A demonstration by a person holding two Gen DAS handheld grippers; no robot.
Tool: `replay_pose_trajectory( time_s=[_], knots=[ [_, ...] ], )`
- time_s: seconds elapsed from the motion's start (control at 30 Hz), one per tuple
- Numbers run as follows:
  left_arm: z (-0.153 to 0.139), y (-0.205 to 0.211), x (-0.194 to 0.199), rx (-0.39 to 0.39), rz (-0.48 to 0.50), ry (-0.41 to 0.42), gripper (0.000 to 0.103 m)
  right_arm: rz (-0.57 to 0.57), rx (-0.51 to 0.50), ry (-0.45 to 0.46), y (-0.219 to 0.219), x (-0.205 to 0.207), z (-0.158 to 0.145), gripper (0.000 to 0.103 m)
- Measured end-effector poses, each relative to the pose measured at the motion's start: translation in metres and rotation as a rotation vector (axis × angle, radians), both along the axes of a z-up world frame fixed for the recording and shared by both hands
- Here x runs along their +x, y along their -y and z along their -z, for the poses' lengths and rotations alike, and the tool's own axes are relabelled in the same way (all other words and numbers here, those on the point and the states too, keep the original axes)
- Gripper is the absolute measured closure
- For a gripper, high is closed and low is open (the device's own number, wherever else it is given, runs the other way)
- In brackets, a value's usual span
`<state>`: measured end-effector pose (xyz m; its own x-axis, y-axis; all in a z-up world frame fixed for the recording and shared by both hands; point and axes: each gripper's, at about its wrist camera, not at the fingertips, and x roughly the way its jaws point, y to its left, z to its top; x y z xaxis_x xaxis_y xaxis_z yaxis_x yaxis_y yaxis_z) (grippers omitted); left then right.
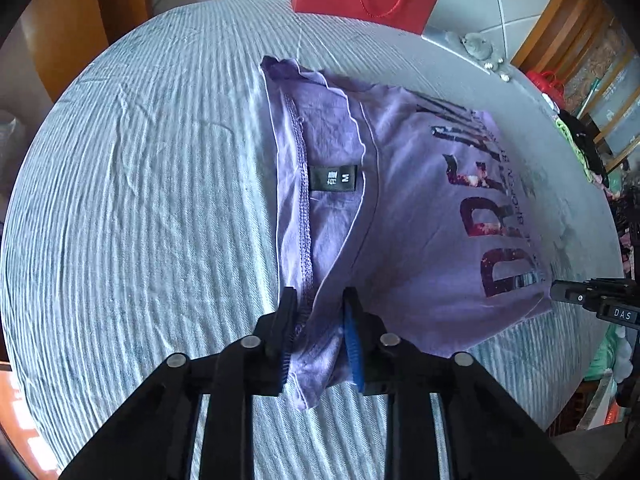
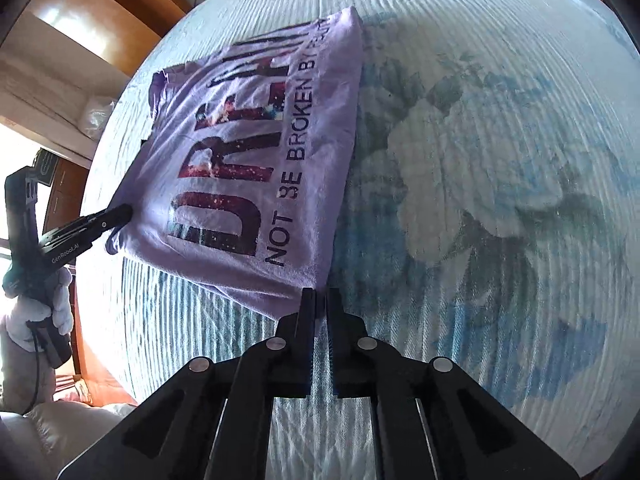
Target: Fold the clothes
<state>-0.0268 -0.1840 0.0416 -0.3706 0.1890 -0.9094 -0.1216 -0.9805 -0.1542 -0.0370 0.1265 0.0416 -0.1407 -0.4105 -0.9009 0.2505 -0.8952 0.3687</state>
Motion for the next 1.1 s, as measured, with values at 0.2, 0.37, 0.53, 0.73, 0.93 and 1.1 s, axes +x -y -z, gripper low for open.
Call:
replay_pose_trajectory(
  time_s=[0.2,0.37,0.53,0.73,0.93,1.1],
  knots=[
    [-0.004,-0.003,0.018,-0.021,-0.081,-0.009,0.039,-0.033,0.014,-0.100,-0.014,-0.020,-0.028,0.077],
    [0.013,-0.016,0.023,-0.007,-0.190,0.043,0.039,-0.091,0.024,-0.127,-0.015,-0.054,-0.031,0.076],
    [0.013,-0.035,0.023,-0.070,-0.292,0.036,0.033,-0.172,0.027,-0.151,-0.002,-0.097,-0.029,0.065],
    [0.011,-0.064,0.016,-0.120,-0.390,0.050,0.026,-0.299,0.031,-0.176,0.012,-0.152,-0.020,0.056],
    [0.002,-0.074,0.022,-0.115,-0.419,0.065,0.035,-0.380,0.027,-0.174,0.035,-0.181,-0.008,0.056],
    [-0.008,-0.080,0.023,-0.096,-0.400,0.069,0.061,-0.442,0.030,-0.177,0.053,-0.191,-0.001,0.068]
  ],
)
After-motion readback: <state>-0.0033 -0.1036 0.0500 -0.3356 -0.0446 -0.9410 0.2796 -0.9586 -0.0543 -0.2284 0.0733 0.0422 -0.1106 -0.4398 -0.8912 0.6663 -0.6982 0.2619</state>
